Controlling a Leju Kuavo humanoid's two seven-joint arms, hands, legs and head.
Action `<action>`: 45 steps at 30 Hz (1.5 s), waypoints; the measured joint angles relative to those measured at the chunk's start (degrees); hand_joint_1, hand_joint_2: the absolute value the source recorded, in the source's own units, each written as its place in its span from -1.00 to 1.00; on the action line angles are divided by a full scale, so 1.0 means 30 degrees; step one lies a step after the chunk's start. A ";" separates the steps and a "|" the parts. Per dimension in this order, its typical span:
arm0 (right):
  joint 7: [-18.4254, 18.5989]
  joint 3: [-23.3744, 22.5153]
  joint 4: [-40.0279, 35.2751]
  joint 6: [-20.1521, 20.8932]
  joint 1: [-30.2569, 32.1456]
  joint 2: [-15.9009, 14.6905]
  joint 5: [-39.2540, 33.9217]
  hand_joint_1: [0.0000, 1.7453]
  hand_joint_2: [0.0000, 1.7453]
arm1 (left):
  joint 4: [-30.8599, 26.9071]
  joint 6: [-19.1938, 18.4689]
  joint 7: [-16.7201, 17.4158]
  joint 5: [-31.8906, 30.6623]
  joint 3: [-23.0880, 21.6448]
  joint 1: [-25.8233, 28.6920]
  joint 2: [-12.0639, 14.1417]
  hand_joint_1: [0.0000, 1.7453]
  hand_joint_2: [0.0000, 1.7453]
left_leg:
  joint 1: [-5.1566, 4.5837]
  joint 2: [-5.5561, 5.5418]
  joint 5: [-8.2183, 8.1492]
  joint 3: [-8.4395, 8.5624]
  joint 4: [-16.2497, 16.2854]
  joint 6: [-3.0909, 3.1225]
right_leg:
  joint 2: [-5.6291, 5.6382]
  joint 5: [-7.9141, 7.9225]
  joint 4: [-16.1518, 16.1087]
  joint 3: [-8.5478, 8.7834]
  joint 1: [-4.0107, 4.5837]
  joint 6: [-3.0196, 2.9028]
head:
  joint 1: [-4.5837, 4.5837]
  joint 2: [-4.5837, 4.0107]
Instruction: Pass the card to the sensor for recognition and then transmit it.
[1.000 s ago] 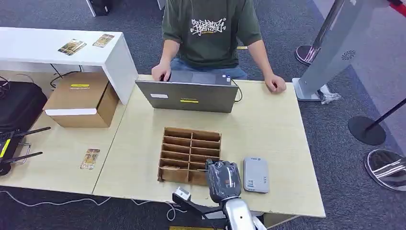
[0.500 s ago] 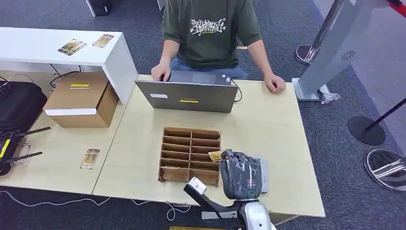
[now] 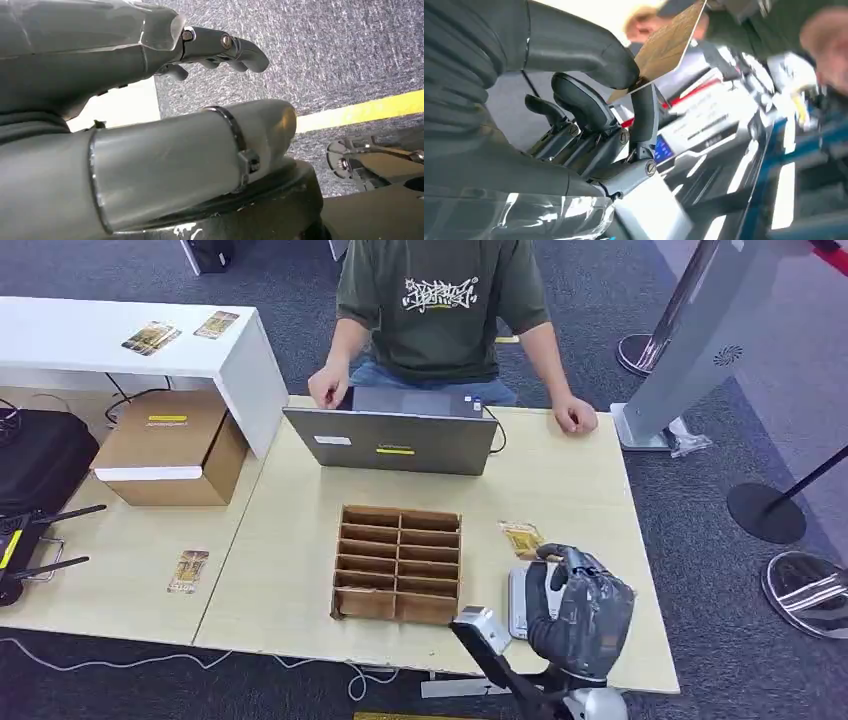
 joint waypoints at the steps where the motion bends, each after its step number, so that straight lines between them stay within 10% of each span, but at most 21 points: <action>1: -0.0533 -0.0219 -0.0139 -0.0385 0.0029 0.0088 -0.0751 1.00 1.00 | 0.0000 -0.0015 0.0000 -0.0051 0.0000 0.0006 0.0015 -1.00 -1.00 | 0.0000 0.0001 0.0000 0.0003 0.0000 0.0000 | 0.0002 0.0000 0.0000 0.0001 0.0000 0.0000 | -0.0007 0.0000; 8: -0.1736 -0.0663 -0.0386 -0.0464 0.0096 0.0372 -0.2120 1.00 1.00 | 0.0000 -0.0022 0.0000 -0.0109 0.0000 0.0018 0.0036 -1.00 -1.00 | 0.0000 0.0002 0.0001 0.0003 0.0000 -0.0001 | 0.0002 0.0000 0.0001 0.0000 0.0000 0.0000 | 0.0000 0.0000; 11: -0.4187 -0.1646 -0.0152 -0.0471 -0.0605 0.1508 -0.4187 1.00 1.00 | 0.0000 -0.0102 0.0000 -0.0175 0.0000 0.0022 0.0036 -1.00 -1.00 | 0.0002 0.0004 0.0005 0.0009 0.0000 -0.0005 | 0.0007 0.0003 0.0016 0.0002 0.0001 -0.0004 | -0.0007 0.0000; 26: -0.4742 -0.2047 0.3587 -0.0471 -0.5707 0.1930 -0.4689 1.00 1.00 | 0.0000 -0.0750 0.0466 -0.1195 -0.0298 -0.0519 0.0022 -1.00 -1.00 | 0.0001 0.0004 0.0045 0.0009 0.0000 -0.0023 | 0.0005 0.0034 0.0026 0.0006 0.0001 0.0000 | -0.0007 0.0000; 45: -0.3088 -0.0598 1.5544 -0.0471 -1.6547 0.3352 -0.2271 1.00 1.00 | 0.0000 -0.1596 0.1093 -0.2397 -0.1603 -0.1575 -0.0066 -1.00 -1.00 | 0.0008 0.0010 0.0117 0.0009 0.0000 -0.0043 | 0.0011 0.0098 0.0053 -0.0013 0.0009 -0.0041 | -0.0007 0.0000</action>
